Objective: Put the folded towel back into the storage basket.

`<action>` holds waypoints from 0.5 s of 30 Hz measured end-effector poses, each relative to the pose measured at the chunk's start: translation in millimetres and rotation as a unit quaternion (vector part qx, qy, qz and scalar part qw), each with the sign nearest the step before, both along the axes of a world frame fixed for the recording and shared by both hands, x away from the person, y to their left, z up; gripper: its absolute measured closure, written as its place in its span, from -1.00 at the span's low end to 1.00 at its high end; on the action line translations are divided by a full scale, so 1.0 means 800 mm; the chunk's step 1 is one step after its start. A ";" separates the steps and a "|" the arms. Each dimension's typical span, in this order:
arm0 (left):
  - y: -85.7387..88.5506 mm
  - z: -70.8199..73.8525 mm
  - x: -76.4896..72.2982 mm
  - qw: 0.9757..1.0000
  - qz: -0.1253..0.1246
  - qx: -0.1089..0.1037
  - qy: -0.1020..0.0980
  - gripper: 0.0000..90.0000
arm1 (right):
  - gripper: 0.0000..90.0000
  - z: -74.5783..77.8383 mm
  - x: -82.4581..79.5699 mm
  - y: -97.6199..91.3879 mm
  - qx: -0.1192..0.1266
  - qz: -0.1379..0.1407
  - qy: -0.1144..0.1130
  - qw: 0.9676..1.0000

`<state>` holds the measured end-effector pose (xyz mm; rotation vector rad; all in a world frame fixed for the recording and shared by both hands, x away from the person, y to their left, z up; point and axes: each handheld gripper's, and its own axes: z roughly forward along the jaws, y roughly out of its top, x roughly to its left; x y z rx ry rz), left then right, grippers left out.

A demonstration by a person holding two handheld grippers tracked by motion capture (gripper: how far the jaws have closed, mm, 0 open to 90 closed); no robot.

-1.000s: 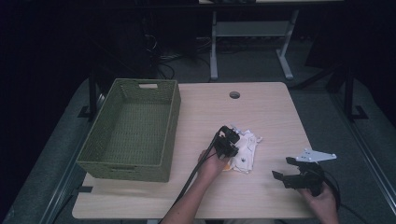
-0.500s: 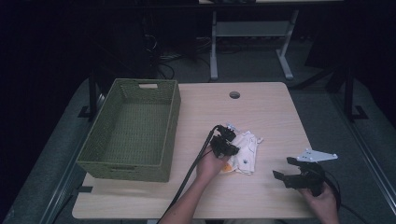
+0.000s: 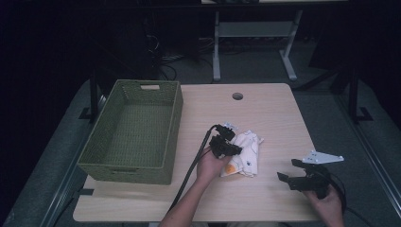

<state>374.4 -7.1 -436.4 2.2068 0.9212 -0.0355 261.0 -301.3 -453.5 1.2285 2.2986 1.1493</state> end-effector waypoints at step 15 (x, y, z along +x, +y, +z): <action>0.010 0.010 -0.001 1.000 -0.002 -0.021 0.007 0.85 | -0.61 0.000 0.001 0.000 0.003 -0.004 0.004 1.000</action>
